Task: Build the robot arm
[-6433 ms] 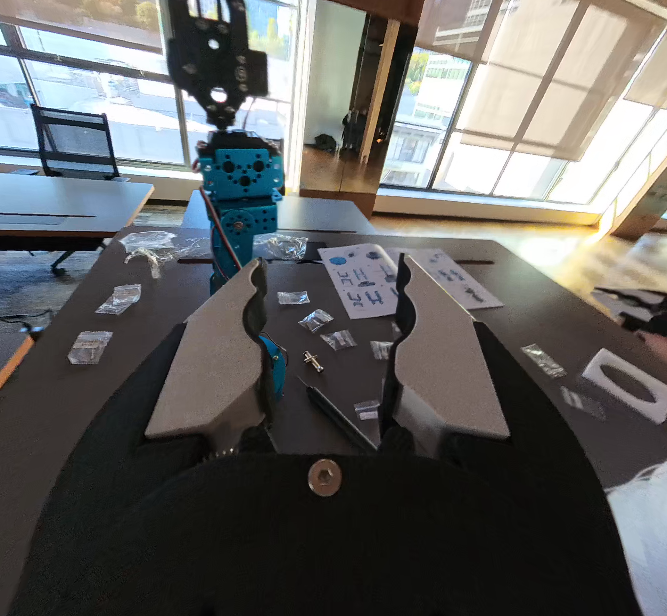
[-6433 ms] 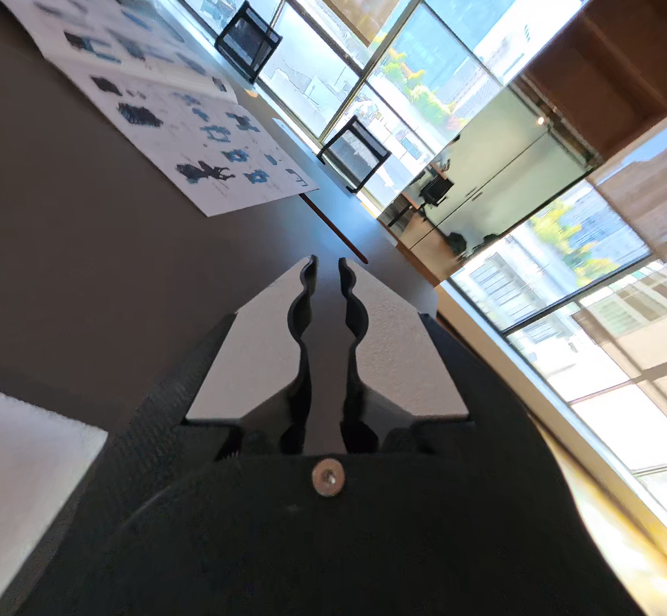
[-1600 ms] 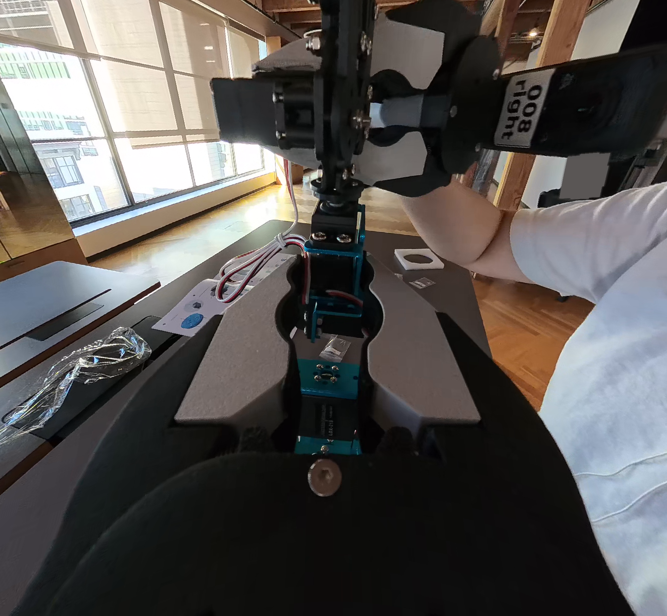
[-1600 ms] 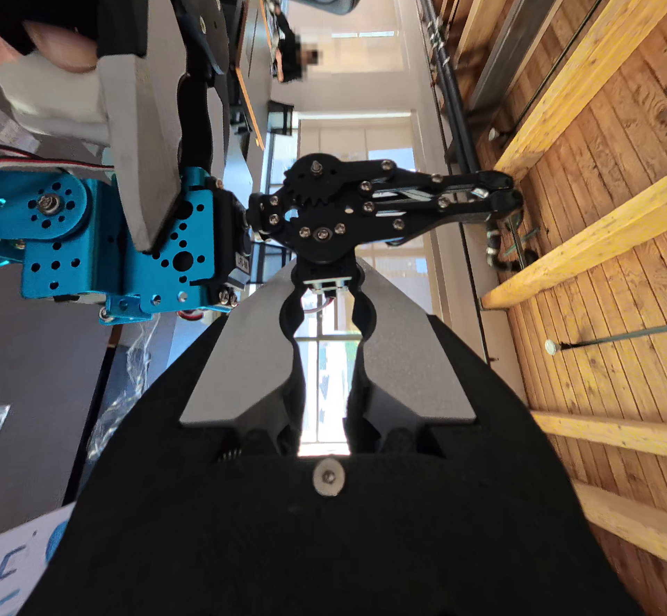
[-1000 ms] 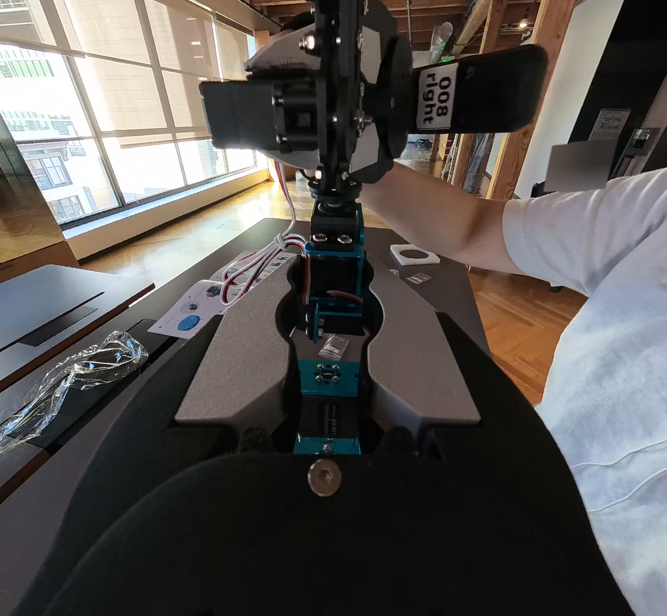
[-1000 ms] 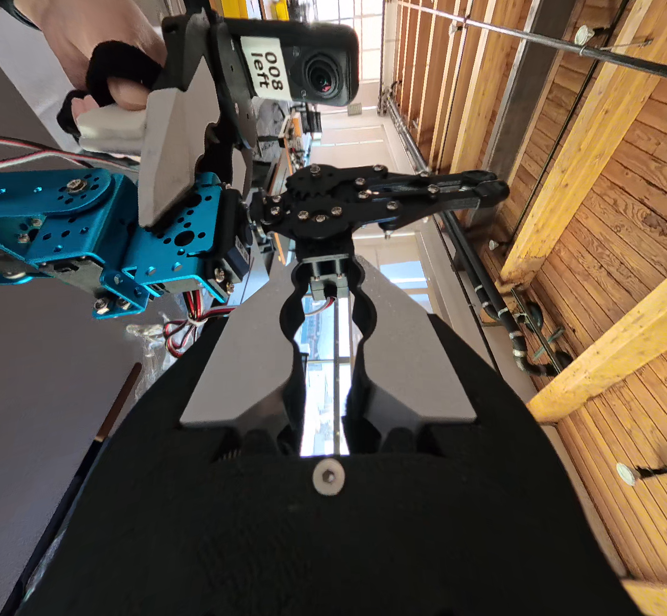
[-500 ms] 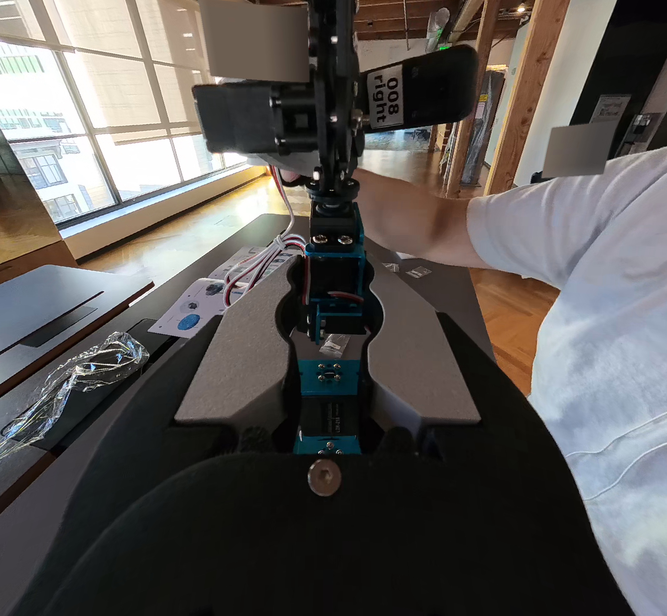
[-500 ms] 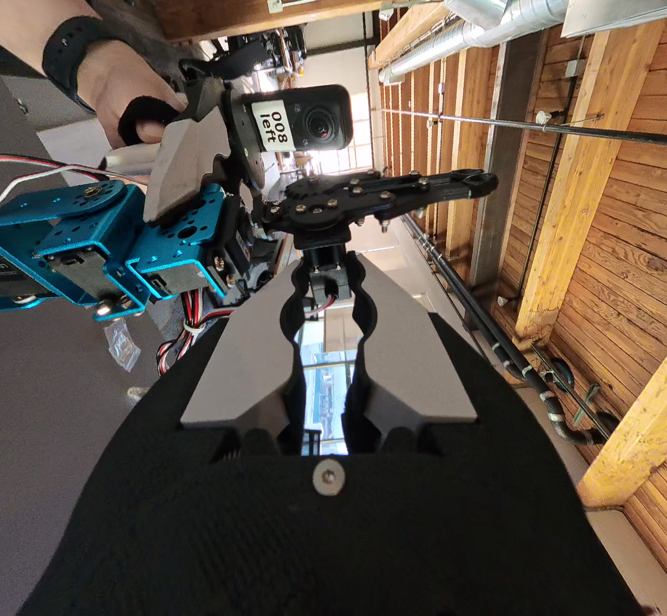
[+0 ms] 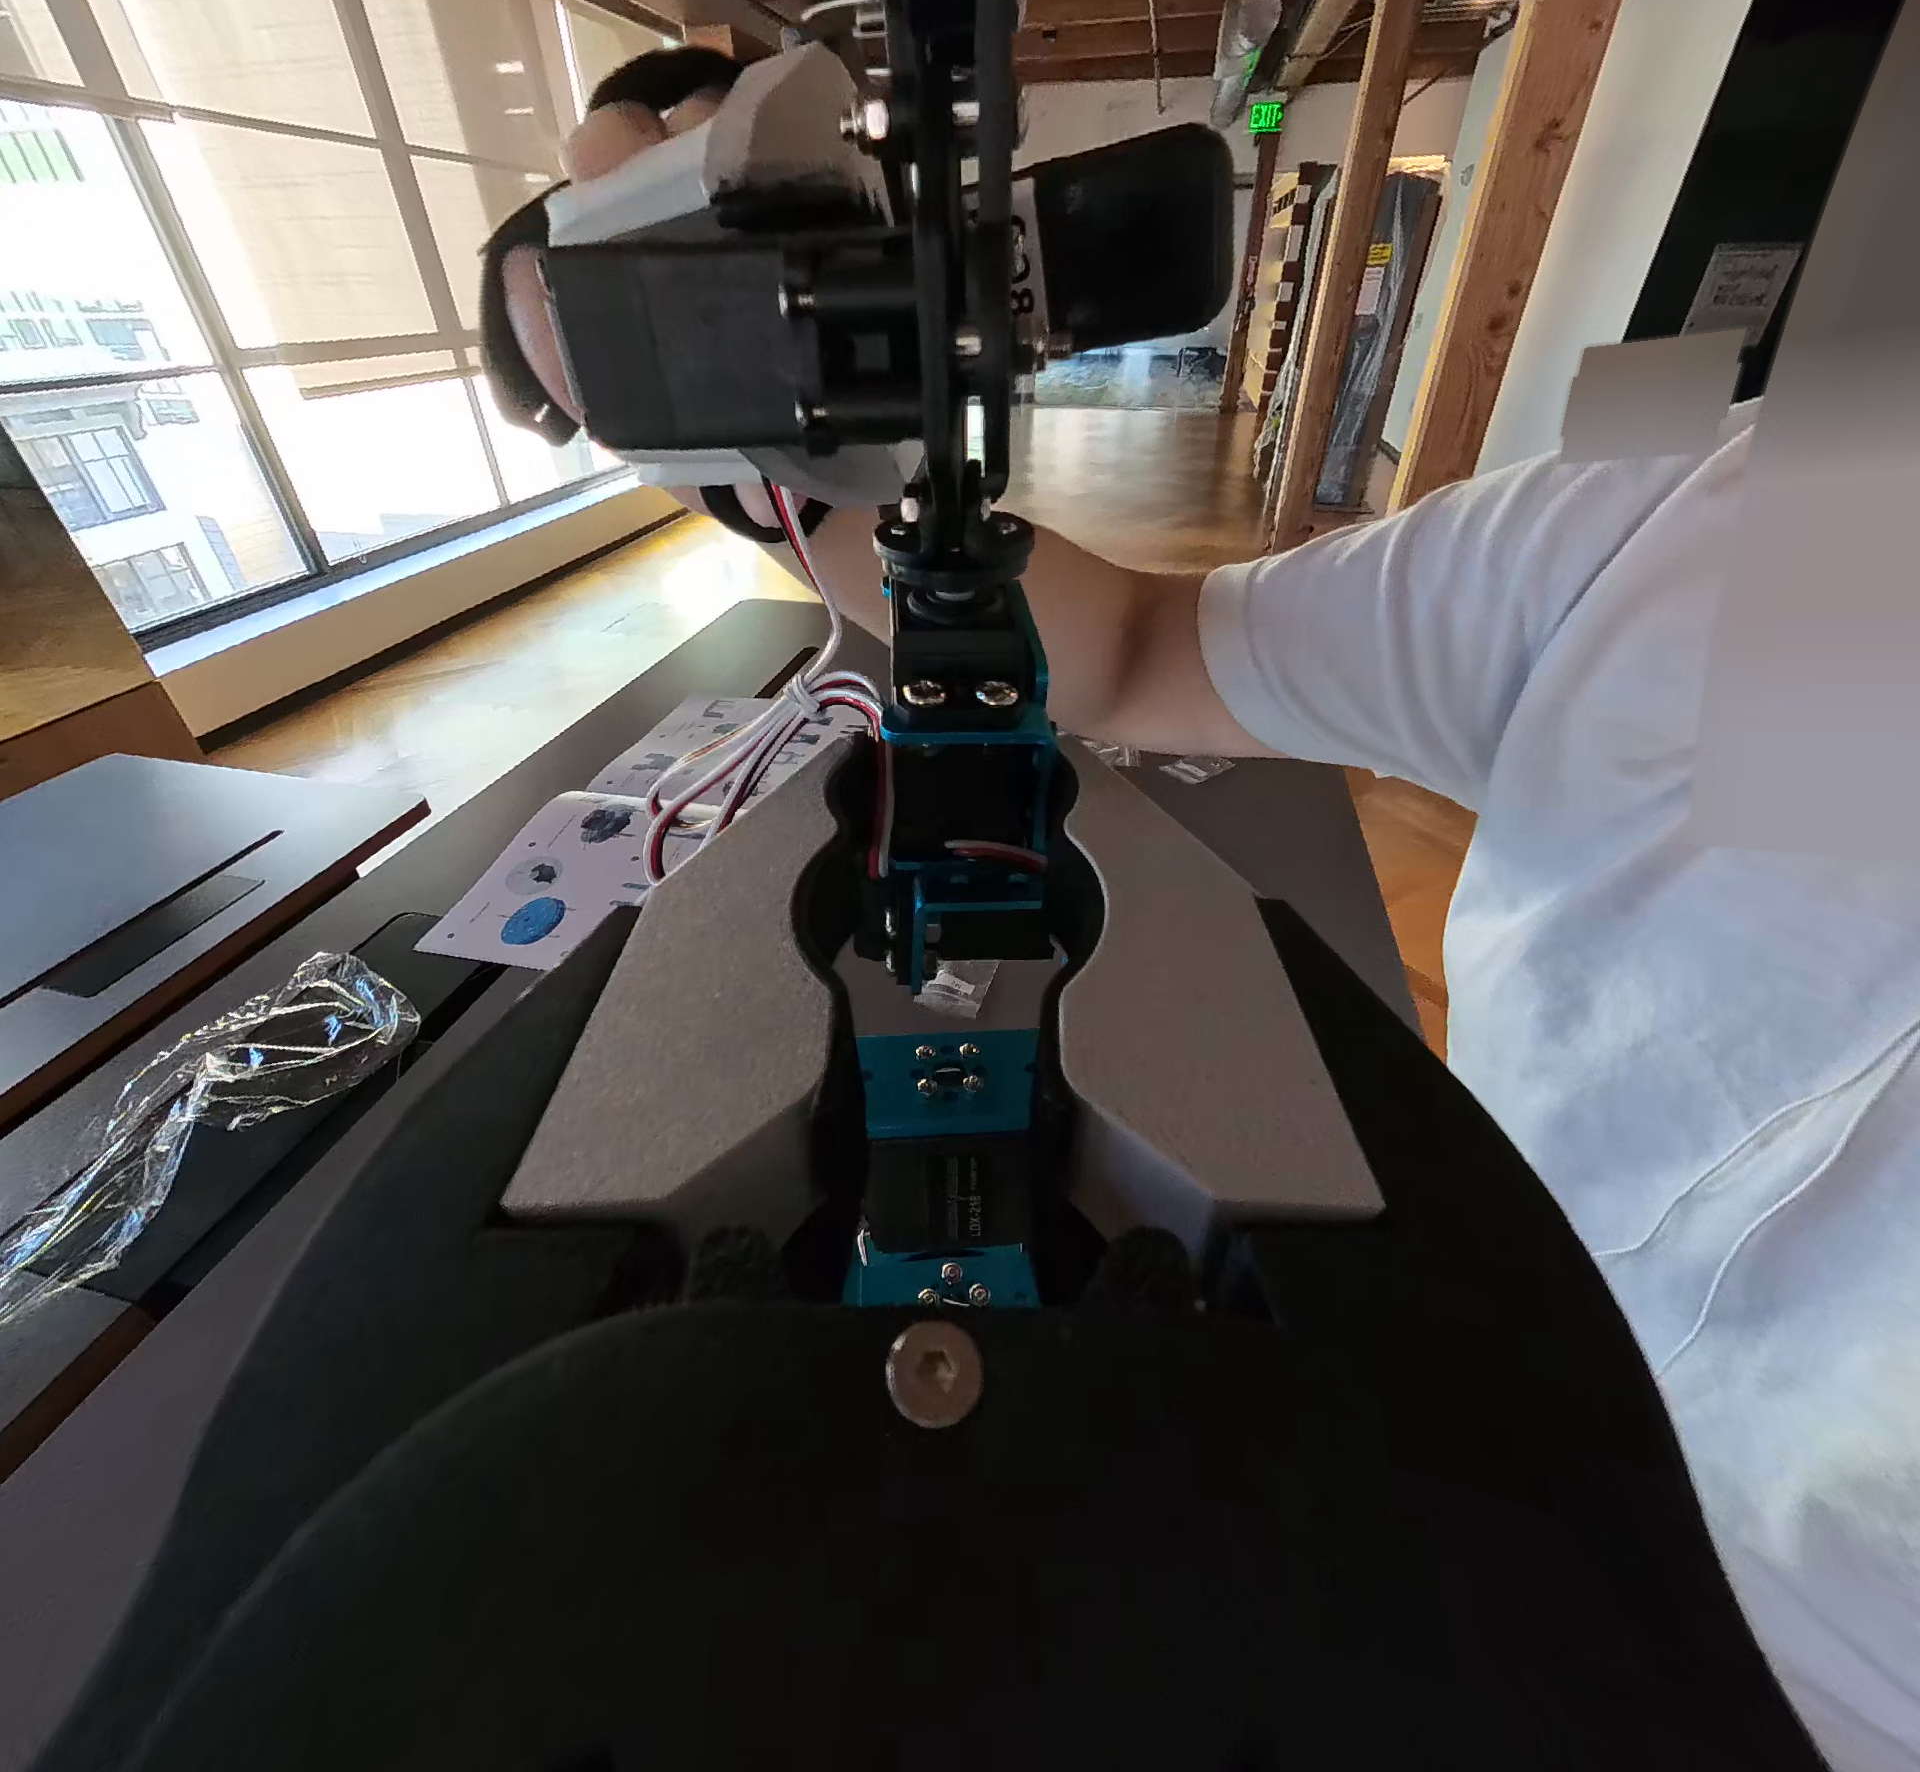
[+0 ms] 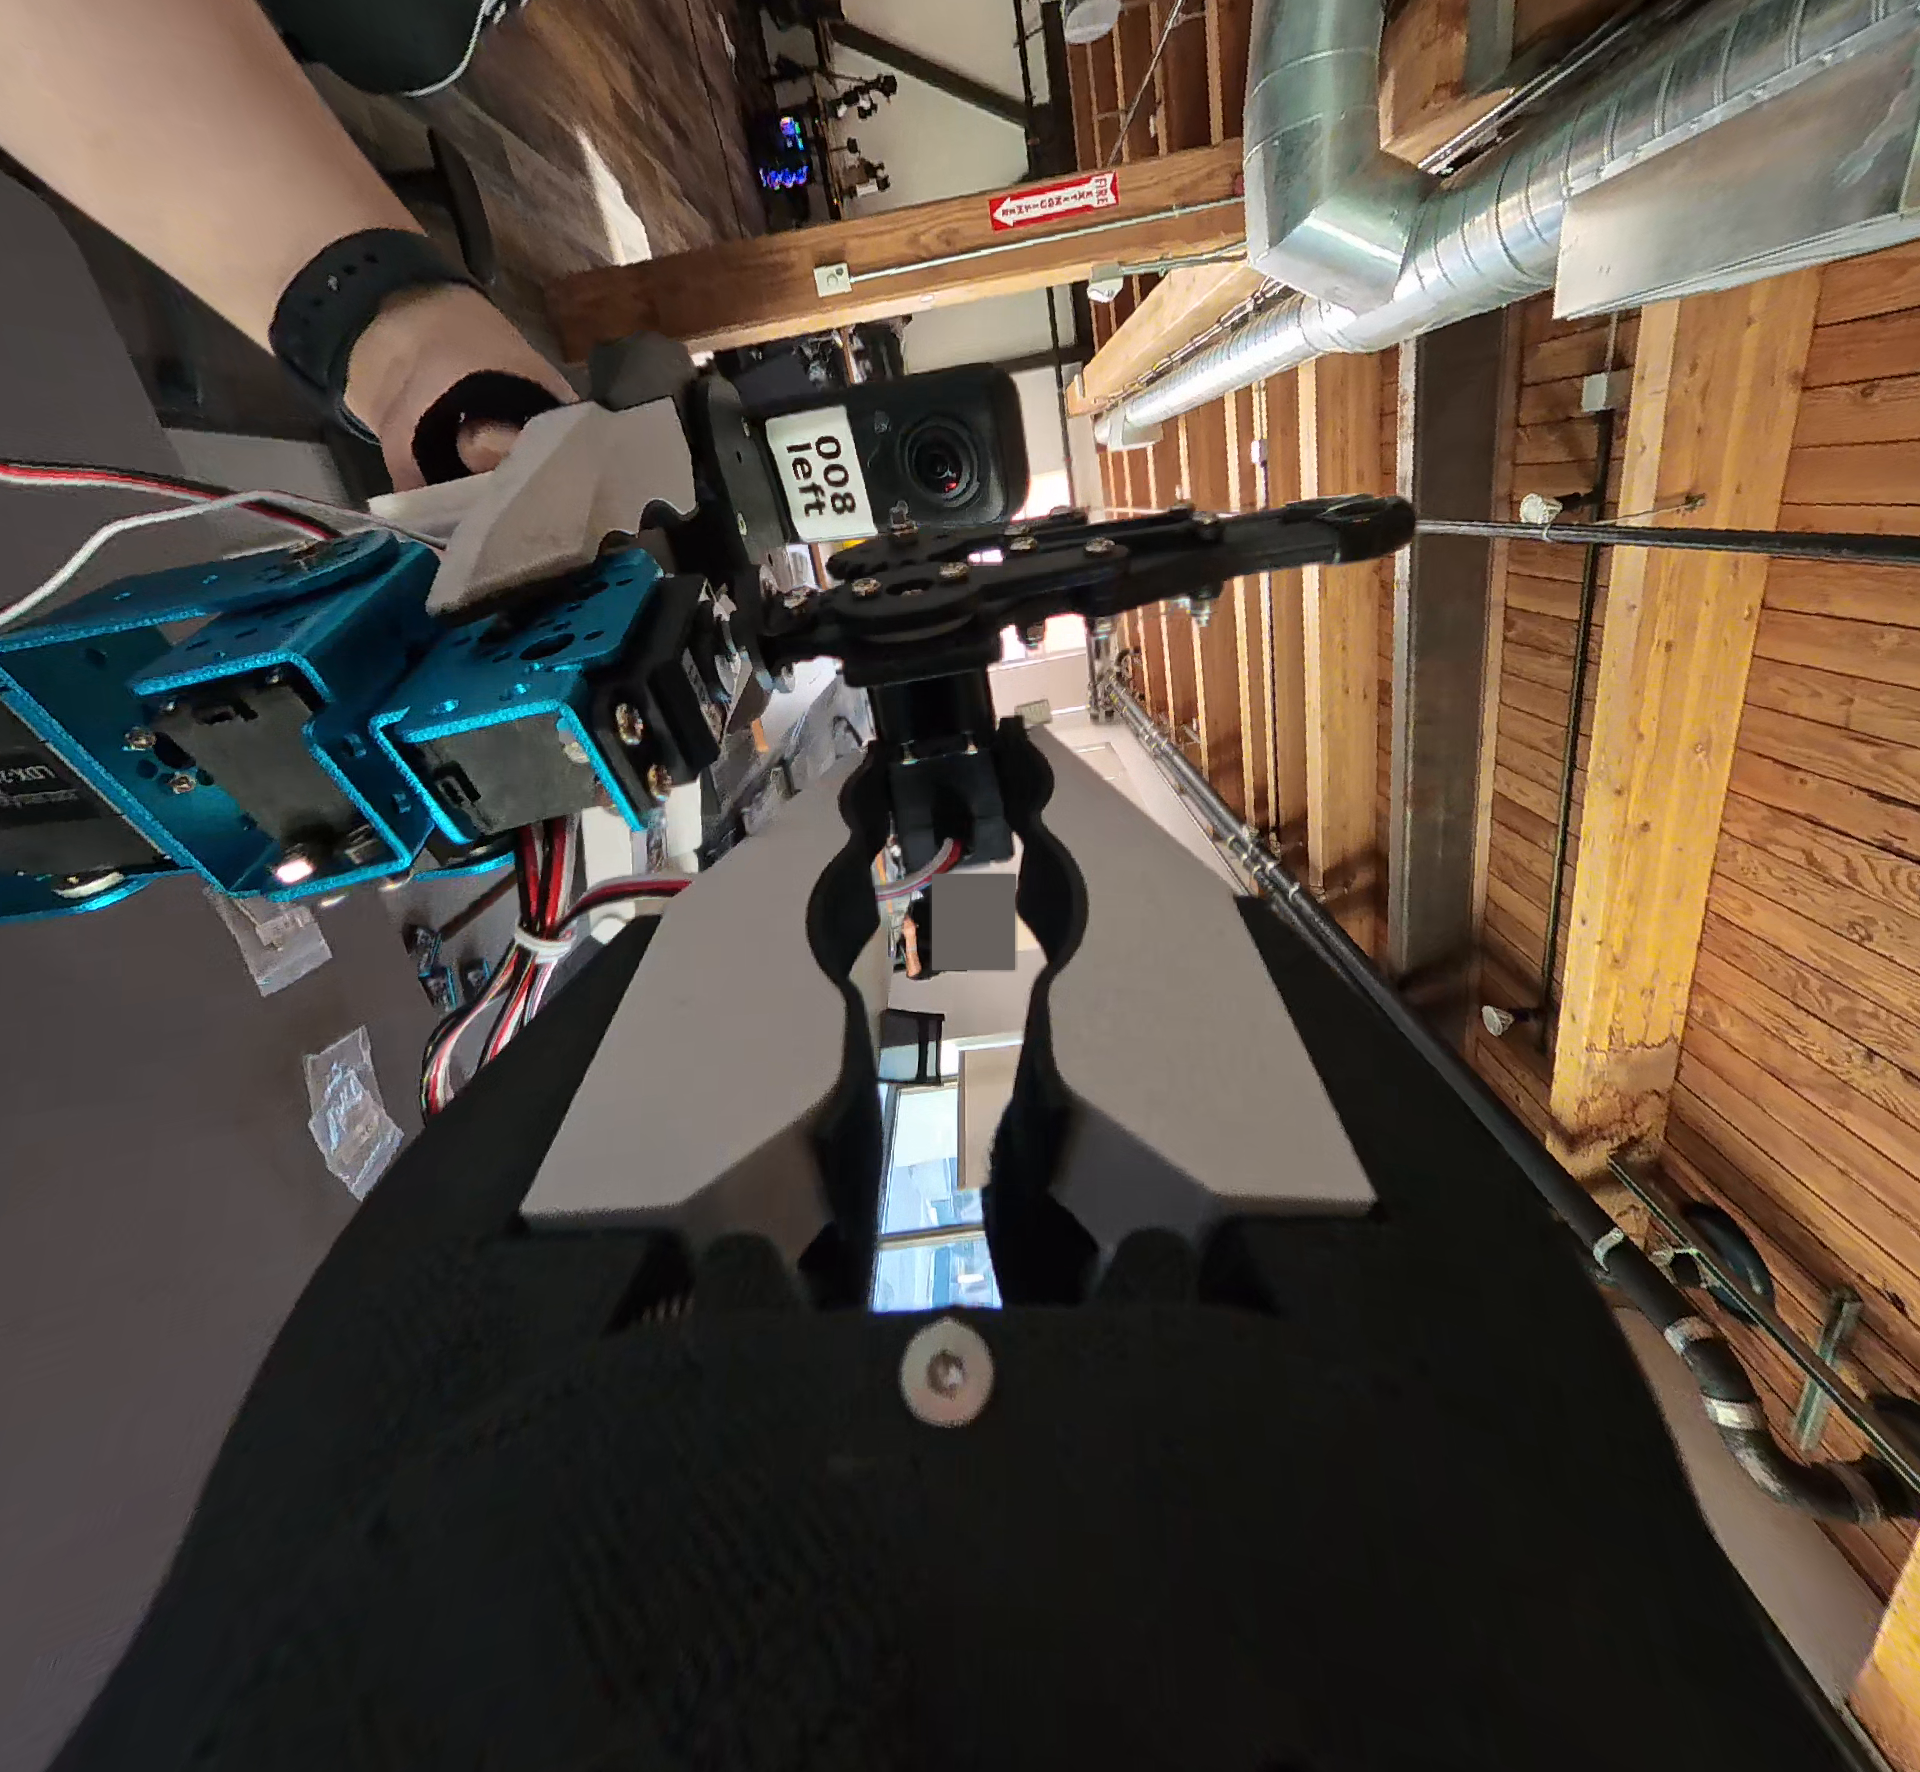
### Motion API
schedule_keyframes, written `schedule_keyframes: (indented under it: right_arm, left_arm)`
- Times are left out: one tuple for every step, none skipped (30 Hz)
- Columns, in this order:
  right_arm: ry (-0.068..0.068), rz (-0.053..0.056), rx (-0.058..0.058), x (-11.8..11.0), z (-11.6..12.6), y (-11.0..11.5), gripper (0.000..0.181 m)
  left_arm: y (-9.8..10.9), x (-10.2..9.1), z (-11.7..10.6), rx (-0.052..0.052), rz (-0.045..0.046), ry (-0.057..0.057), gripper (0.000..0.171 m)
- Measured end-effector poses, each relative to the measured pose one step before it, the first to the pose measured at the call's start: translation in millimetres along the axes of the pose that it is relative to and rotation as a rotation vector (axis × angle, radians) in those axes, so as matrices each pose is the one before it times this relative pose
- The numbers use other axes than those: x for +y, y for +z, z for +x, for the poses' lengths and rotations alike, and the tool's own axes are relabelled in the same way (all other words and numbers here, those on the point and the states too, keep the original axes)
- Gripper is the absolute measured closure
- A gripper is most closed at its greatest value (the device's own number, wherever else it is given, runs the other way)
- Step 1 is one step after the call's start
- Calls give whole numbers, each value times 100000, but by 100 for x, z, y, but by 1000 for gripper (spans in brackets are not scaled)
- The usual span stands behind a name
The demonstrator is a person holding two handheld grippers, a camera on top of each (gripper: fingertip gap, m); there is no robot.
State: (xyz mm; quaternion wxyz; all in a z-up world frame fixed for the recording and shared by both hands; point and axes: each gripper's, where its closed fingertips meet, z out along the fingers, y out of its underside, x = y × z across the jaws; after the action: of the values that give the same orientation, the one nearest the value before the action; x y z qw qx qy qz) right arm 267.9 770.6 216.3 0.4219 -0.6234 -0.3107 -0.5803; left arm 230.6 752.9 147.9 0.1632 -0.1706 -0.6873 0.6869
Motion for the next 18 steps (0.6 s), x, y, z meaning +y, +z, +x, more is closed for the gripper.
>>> schedule_keyframes:
  right_arm:
    - [662, 813, 66, -10, 5, -66, 160]
    - [60, 561, 103, 19, 1, -82, 160]
    - [-518, 760, 407, 11, 17, -89, 159]
    - [419, 1397, 466, -23, 3, -103, 159]
    - [1265, 1463, 484, -8, 3, -82, 159]
    - [934, 1087, 547, 12, 9, -61, 160]
    - [-528, 271, 763, -7, 20, -30, 159]
    - [-1521, -560, 834, -23, 18, 6, 159]
    - [-1528, -1381, 749, -18, 12, 54, 159]
    - [-1056, -1574, 419, -45, 17, 49, 159]
    - [-705, -1282, 65, -125, 7, -10, 159]
    - [-724, -1359, 152, -132, 44, -58, 159]
    - [-660, -1935, 19, -56, 41, -80, 159]
    - [-409, -2147, 475, -15, 131, -112, 156]
    - [-160, -2078, 559, -50, 167, -156, 154]
    - [-298, -2500, 350, -14, 134, -174, 151]
    - [-549, -2789, 89, 0, 62, -194, 150]
    - [-434, -2670, 320, -33, 68, -223, 150]
  left_arm:
    - [62, 14, -17, 53, -318, -115, 142]
    - [47, 8, -21, 61, -272, -239, 142]
    - [53, 4, -38, -11, -245, -329, 143]
    - [70, 6, -21, -83, -261, -208, 142]
    - [57, 5, -30, -227, -260, -103, 143]
    - [38, -3, -30, -318, -272, -148, 142]
    - [18, 10, -32, -198, -364, -261, 142]
    - [-21, 17, -20, -127, -409, -350, 142]
    - [-50, 12, 19, -105, -371, -471, 142]
    - [-53, 15, 44, -61, -242, -487, 142]
    - [-45, 2, 46, -199, -68, -289, 142]
    - [-24, -15, -2, -531, 51, -194, 142]
    - [-35, -54, -30, -760, 50, -180, 142]
    - [-60, -69, -60, -786, 13, -122, 142]
    - [-78, -86, -81, -746, 140, -209, 140]
    - [-103, -168, -72, -405, 724, -327, 137]
    - [-129, -247, -20, 144, 1355, -462, 136]
    - [-143, -254, 4, 582, 1513, -710, 136]
